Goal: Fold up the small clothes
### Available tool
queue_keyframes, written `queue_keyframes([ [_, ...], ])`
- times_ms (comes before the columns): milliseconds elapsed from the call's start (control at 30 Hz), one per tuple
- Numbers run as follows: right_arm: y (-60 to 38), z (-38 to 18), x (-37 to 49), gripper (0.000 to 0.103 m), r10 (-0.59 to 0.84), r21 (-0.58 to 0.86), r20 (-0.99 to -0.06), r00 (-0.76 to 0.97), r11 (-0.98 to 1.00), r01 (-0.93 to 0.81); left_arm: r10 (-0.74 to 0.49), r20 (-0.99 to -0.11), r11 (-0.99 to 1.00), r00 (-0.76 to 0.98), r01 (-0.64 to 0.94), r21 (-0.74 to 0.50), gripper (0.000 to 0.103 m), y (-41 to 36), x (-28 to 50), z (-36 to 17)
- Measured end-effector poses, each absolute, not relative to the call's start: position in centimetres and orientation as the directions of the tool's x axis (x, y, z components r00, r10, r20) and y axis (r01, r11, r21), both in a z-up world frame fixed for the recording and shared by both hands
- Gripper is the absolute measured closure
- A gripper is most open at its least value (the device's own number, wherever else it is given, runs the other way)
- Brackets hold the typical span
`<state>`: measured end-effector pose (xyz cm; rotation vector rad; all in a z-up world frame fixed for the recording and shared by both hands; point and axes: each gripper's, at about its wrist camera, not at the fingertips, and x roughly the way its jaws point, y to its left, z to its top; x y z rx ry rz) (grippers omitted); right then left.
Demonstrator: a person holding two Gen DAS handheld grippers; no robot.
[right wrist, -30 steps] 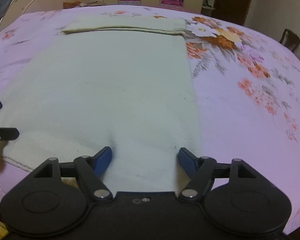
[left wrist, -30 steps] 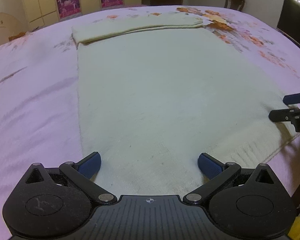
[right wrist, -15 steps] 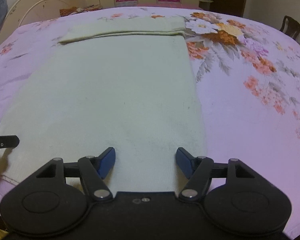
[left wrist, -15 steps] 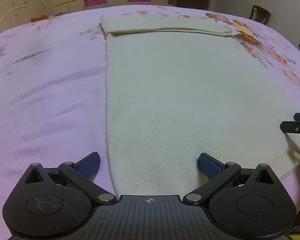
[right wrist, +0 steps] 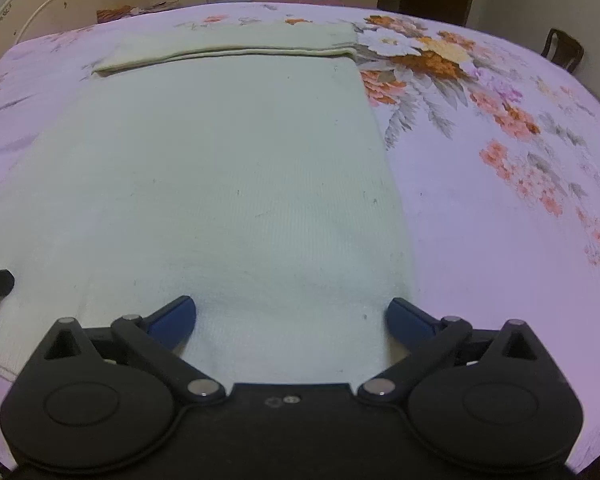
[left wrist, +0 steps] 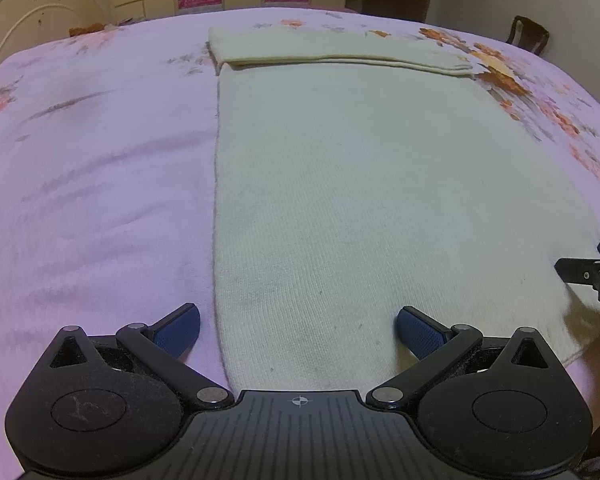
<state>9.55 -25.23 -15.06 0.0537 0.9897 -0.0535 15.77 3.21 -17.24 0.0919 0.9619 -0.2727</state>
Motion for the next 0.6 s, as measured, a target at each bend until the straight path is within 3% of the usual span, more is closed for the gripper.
queue_keyframes([
  [333,-25.1,-15.0,9.0,0.001,-0.013,0.006,-0.817,0.577,0.999,0.031,-0.224,-0.810,0.957,0.542,0.278,-0.079,0.000,4.5,14.5,-17.2],
  [500,-24.9,-14.2,7.8,0.010,-0.021,-0.011,-0.782,0.623,1.000,0.019,-0.232,-0.803,0.957,0.549,0.274,-0.089,0.000,5.0,13.6,-17.1],
  [600,-25.7,-13.9,7.2,0.021,-0.008,0.023,-0.783,0.622,0.999,0.041,-0.265,-0.805,0.951,0.531,0.282,-0.128,0.005,5.5,13.2,-16.9],
])
